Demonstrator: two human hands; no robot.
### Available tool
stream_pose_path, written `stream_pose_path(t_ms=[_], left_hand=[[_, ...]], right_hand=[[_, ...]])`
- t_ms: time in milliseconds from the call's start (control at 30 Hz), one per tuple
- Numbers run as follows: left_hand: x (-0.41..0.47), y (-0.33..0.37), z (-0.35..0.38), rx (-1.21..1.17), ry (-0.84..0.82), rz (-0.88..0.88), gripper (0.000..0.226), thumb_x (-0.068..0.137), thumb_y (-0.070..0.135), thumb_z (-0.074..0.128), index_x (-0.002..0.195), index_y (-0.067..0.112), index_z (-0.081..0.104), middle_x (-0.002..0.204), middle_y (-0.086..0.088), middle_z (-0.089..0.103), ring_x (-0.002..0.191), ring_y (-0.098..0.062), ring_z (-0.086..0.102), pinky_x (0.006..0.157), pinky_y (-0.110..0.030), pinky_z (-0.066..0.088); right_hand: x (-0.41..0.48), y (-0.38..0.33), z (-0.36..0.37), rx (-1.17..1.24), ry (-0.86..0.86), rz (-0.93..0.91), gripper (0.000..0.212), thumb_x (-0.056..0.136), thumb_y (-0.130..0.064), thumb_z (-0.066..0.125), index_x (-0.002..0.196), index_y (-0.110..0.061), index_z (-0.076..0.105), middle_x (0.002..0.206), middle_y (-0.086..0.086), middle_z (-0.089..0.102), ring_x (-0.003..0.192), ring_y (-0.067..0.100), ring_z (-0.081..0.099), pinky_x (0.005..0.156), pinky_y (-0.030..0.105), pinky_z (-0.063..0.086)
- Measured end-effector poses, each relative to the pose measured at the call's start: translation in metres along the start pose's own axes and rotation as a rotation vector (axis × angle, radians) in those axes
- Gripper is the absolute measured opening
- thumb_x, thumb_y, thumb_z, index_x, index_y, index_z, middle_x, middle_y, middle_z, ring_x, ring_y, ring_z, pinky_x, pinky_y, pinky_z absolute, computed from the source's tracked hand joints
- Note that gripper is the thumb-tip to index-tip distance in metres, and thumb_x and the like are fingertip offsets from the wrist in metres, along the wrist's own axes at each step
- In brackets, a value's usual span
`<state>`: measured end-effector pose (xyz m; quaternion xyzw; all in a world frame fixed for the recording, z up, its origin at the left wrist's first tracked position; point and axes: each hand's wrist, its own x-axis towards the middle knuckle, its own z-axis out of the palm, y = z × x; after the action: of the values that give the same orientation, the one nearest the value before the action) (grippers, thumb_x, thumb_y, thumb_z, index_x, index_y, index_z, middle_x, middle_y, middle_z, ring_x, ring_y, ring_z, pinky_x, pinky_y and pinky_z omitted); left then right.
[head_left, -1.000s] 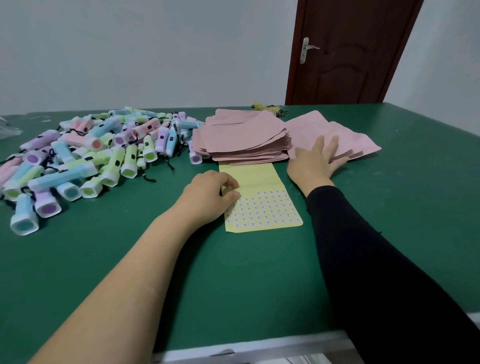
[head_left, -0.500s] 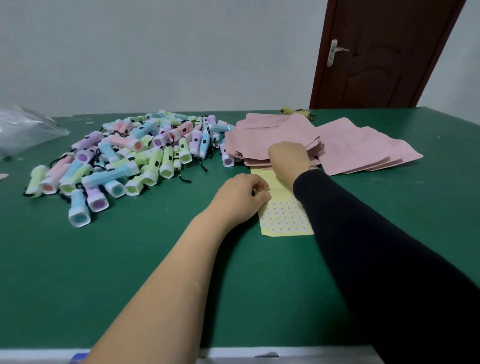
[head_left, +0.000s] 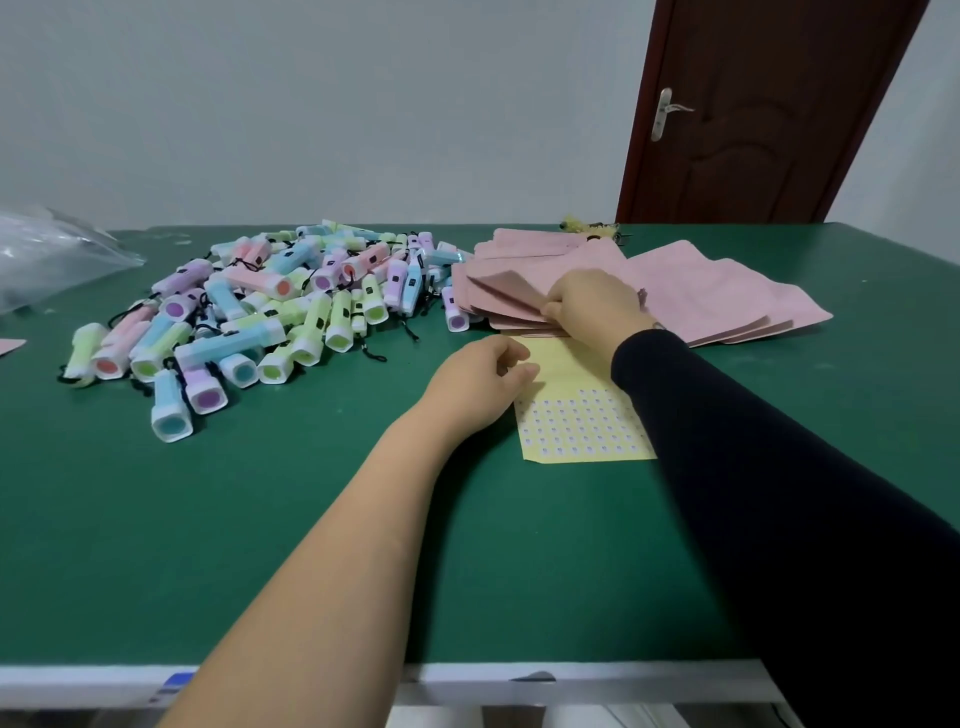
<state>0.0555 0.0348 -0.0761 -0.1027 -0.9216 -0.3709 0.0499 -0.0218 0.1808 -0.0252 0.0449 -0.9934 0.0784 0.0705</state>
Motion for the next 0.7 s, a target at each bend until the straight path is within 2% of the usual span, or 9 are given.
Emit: stream_pose_path(t_ms=[100,133,200,267,333,400,500,600,700], left_hand=[[0.0,0.002,-0.005,-0.127,0.069,-0.026,0.051,0.096,0.036,0.06,0.141,0.017,0.045,0.141,0.0,0.051,0.114,-0.01,0.053,0.089,-0.023,0.038],[0.0,0.002,-0.009,-0.207,0.132,-0.047,0.06,0.095,0.037,0.062,0.146,0.017,0.038,0.146,-0.001,0.045,0.117,-0.01,0.052,0.092,-0.024,0.038],[-0.002,0.004,-0.019,-0.428,0.292,-0.087,0.078,0.091,0.04,0.067,0.152,0.018,0.024,0.152,0.002,0.034,0.117,0.0,0.048,0.096,-0.024,0.034],[-0.003,0.004,-0.03,-0.633,0.404,-0.096,0.084,0.089,0.045,0.068,0.153,0.021,0.02,0.155,0.005,0.03,0.126,0.005,0.042,0.1,-0.023,0.03],[-0.004,0.001,-0.04,-0.752,0.427,-0.096,0.072,0.09,0.042,0.067,0.149,0.02,0.033,0.147,0.007,0.043,0.126,0.0,0.047,0.101,-0.024,0.036],[-0.005,0.0,-0.046,-0.723,0.409,-0.083,0.044,0.092,0.031,0.066,0.132,0.017,0.055,0.124,0.008,0.065,0.107,-0.002,0.064,0.092,-0.025,0.048],[-0.005,0.001,-0.047,-0.737,0.476,-0.076,0.016,0.095,0.017,0.06,0.11,0.021,0.066,0.103,0.009,0.072,0.093,-0.005,0.069,0.084,-0.028,0.054],[-0.003,0.004,-0.051,-0.972,0.592,-0.129,0.029,0.098,0.004,0.046,0.117,0.02,0.06,0.114,0.002,0.07,0.108,-0.017,0.066,0.096,-0.039,0.054],[-0.001,0.005,-0.049,-0.986,0.645,-0.167,0.041,0.093,-0.001,0.046,0.132,0.013,0.05,0.122,-0.003,0.066,0.112,-0.021,0.063,0.1,-0.042,0.05]], right_hand=[[-0.01,0.001,-0.022,0.395,0.357,-0.064,0.026,0.1,-0.017,0.044,0.107,-0.013,0.069,0.105,0.009,0.067,0.098,0.028,0.058,0.081,0.032,0.045],[-0.015,0.001,-0.032,0.593,0.477,-0.092,0.024,0.1,-0.017,0.045,0.092,-0.016,0.067,0.091,0.003,0.065,0.088,0.023,0.057,0.074,0.028,0.042],[-0.025,0.0,-0.047,0.922,0.561,-0.11,0.033,0.099,-0.018,0.047,0.066,-0.022,0.046,0.066,-0.006,0.046,0.064,0.01,0.043,0.059,0.024,0.033],[-0.033,-0.001,-0.049,1.166,0.486,-0.098,0.029,0.097,-0.021,0.051,0.069,-0.014,0.049,0.064,0.005,0.046,0.062,0.01,0.041,0.059,0.023,0.034],[-0.038,-0.003,-0.041,1.375,0.346,-0.099,0.023,0.097,-0.021,0.054,0.085,-0.004,0.063,0.08,0.018,0.063,0.071,0.018,0.053,0.064,0.032,0.044],[-0.04,-0.006,-0.029,1.565,0.207,-0.112,0.017,0.098,-0.019,0.055,0.096,-0.01,0.069,0.09,0.007,0.073,0.081,0.018,0.067,0.074,0.035,0.055],[-0.04,-0.011,-0.012,1.885,-0.067,-0.116,0.022,0.099,-0.023,0.053,0.098,-0.014,0.073,0.099,0.003,0.075,0.093,0.018,0.072,0.083,0.037,0.058],[-0.044,-0.016,0.003,2.002,-0.323,-0.073,0.02,0.095,-0.027,0.057,0.102,-0.015,0.071,0.098,0.003,0.075,0.096,0.021,0.072,0.077,0.039,0.059],[-0.047,-0.03,0.013,1.899,-0.387,-0.102,0.016,0.097,-0.013,0.055,0.113,-0.01,0.058,0.096,0.005,0.075,0.095,0.021,0.072,0.08,0.039,0.059]])
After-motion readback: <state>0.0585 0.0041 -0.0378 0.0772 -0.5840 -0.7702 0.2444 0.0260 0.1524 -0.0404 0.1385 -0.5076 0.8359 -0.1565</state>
